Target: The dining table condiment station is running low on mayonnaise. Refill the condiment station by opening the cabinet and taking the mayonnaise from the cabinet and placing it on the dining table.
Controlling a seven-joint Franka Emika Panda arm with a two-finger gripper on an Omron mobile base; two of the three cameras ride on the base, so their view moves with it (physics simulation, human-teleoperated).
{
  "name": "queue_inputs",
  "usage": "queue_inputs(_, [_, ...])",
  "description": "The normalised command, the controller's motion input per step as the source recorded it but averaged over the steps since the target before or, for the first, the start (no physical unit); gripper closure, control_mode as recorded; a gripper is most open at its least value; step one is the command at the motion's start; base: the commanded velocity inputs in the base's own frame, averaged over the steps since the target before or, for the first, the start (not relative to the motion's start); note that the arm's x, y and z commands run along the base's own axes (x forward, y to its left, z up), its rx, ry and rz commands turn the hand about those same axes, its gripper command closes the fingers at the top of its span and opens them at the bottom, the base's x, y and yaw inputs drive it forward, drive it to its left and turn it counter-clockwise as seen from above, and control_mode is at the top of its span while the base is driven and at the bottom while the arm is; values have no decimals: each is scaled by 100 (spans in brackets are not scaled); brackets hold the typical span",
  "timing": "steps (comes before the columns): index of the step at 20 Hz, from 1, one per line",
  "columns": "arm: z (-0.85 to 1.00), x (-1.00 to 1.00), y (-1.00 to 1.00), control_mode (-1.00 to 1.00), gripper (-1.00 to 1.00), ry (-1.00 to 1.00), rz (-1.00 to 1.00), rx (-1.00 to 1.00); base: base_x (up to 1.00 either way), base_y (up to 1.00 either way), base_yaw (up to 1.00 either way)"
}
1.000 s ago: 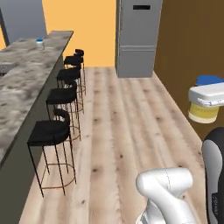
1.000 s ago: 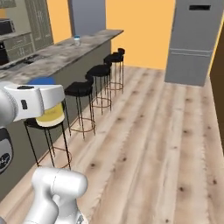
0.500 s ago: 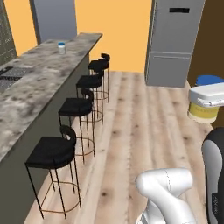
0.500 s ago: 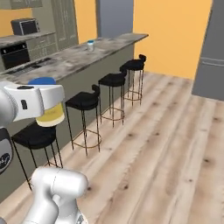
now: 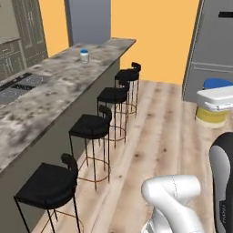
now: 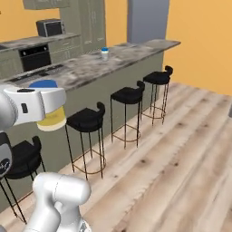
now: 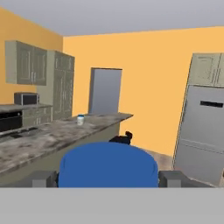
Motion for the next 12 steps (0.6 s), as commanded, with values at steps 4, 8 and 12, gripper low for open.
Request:
queue_inputs(4, [0,0,0,100,100,0,0,0,100,-73,33])
queue_inputs(8, [0,0,0,100,100,0,0,0,100,-75,33])
queue_inputs(12, [0,0,0,100,100,0,0,0,100,-81,31])
